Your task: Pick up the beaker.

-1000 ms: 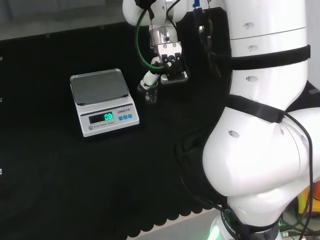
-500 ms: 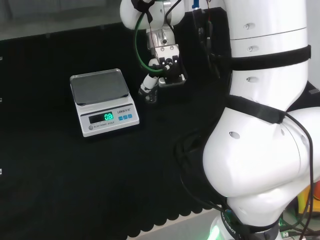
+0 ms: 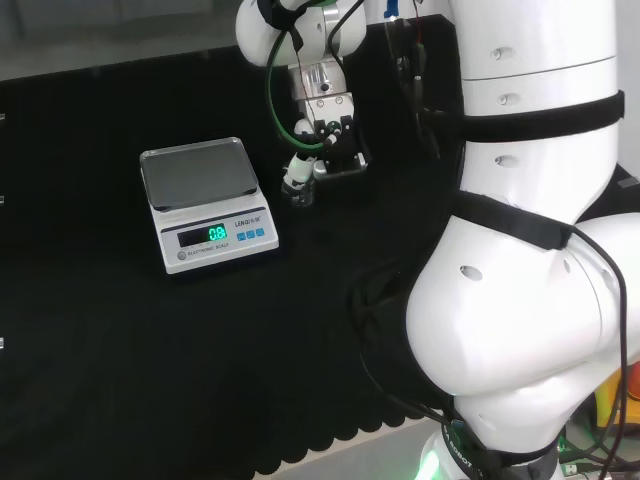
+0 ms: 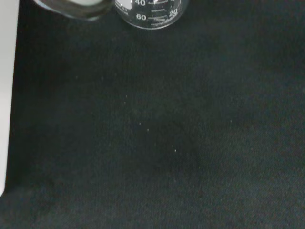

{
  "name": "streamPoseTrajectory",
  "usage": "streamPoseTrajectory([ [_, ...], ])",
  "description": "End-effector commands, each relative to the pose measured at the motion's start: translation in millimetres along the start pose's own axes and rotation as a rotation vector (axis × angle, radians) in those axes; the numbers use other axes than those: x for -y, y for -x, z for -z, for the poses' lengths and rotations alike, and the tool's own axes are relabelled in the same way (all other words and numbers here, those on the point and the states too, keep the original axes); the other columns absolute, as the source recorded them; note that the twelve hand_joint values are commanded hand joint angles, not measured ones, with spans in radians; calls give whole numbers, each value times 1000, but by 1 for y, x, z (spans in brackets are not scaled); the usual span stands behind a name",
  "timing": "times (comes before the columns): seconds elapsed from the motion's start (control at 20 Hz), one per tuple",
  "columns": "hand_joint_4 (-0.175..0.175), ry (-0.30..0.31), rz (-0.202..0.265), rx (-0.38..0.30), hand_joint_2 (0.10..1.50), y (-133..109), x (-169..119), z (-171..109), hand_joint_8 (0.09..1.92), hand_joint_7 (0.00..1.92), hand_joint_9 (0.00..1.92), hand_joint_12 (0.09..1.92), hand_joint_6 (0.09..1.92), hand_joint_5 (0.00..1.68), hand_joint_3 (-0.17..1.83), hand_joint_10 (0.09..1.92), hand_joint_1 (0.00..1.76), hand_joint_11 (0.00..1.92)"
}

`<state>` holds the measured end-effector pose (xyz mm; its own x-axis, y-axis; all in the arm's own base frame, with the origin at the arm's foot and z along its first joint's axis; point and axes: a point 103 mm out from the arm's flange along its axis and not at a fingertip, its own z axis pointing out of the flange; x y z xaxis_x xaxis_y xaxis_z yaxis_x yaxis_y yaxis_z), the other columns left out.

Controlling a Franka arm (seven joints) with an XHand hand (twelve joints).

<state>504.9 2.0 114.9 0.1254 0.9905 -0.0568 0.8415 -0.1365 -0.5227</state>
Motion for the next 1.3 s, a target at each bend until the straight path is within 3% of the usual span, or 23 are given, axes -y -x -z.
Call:
streamPoseTrajectory([
  [0.05, -125, 46, -16, 2, 770, 0, 1, 1, 791, 692, 952, 930, 749, 572, 285, 486, 878, 1091],
  [0.3, -140, 95, -27, 9, 749, -4, 1, 1, 761, 892, 1203, 780, 743, 838, 421, 314, 946, 1293],
  [0.5, -139, 83, -43, 31, 736, -6, 0, 6, 735, 993, 1324, 707, 694, 953, 491, 212, 986, 1390],
  [0.95, -142, 57, -42, 76, 736, 2, 20, 44, 718, 1046, 1389, 668, 677, 994, 514, 156, 1001, 1440],
  [1.3, -142, 71, -52, 84, 735, 5, 59, 90, 718, 1051, 1399, 661, 678, 996, 517, 145, 1001, 1447],
])
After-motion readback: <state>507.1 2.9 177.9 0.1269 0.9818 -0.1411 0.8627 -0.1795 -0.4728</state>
